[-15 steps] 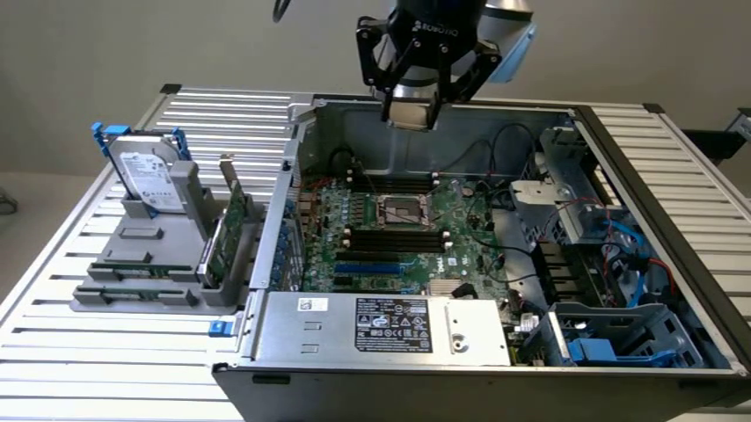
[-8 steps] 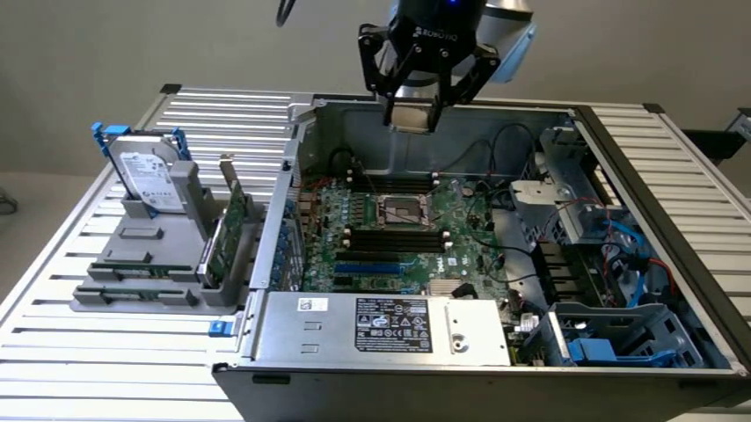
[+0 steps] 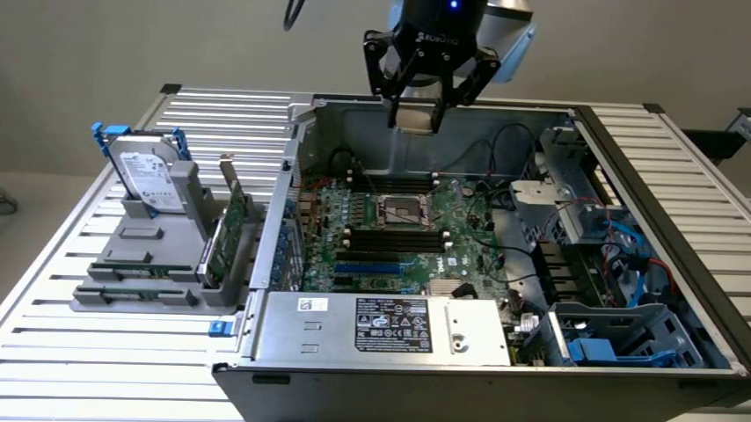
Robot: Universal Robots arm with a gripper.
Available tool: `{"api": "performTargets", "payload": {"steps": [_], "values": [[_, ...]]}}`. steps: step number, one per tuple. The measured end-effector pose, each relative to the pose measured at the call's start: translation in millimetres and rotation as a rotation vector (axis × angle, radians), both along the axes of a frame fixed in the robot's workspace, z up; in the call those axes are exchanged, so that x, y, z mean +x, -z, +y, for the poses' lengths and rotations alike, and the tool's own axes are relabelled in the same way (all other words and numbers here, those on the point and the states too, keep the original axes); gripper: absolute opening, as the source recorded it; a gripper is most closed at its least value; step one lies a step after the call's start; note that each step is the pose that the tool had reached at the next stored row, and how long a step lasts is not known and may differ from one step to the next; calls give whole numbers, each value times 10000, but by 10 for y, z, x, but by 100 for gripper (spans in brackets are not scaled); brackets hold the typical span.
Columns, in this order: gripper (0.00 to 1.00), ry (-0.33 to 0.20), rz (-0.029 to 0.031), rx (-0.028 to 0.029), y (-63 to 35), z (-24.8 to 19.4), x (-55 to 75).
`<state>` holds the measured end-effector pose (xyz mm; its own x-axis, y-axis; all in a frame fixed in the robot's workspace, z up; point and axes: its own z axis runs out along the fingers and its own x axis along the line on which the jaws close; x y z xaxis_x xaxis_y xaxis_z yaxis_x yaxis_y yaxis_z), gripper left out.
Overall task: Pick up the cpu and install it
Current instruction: 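Pick up the cpu and move it towards the insertion slot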
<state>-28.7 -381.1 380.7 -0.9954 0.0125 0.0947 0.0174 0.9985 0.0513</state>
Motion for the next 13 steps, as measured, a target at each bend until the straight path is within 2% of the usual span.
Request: {"api": "performTargets", "payload": {"steps": [8, 13], "values": [[55, -1, -59, -21, 129, 118, 19], [55, -2, -83, -30, 217, 176, 28]]}}
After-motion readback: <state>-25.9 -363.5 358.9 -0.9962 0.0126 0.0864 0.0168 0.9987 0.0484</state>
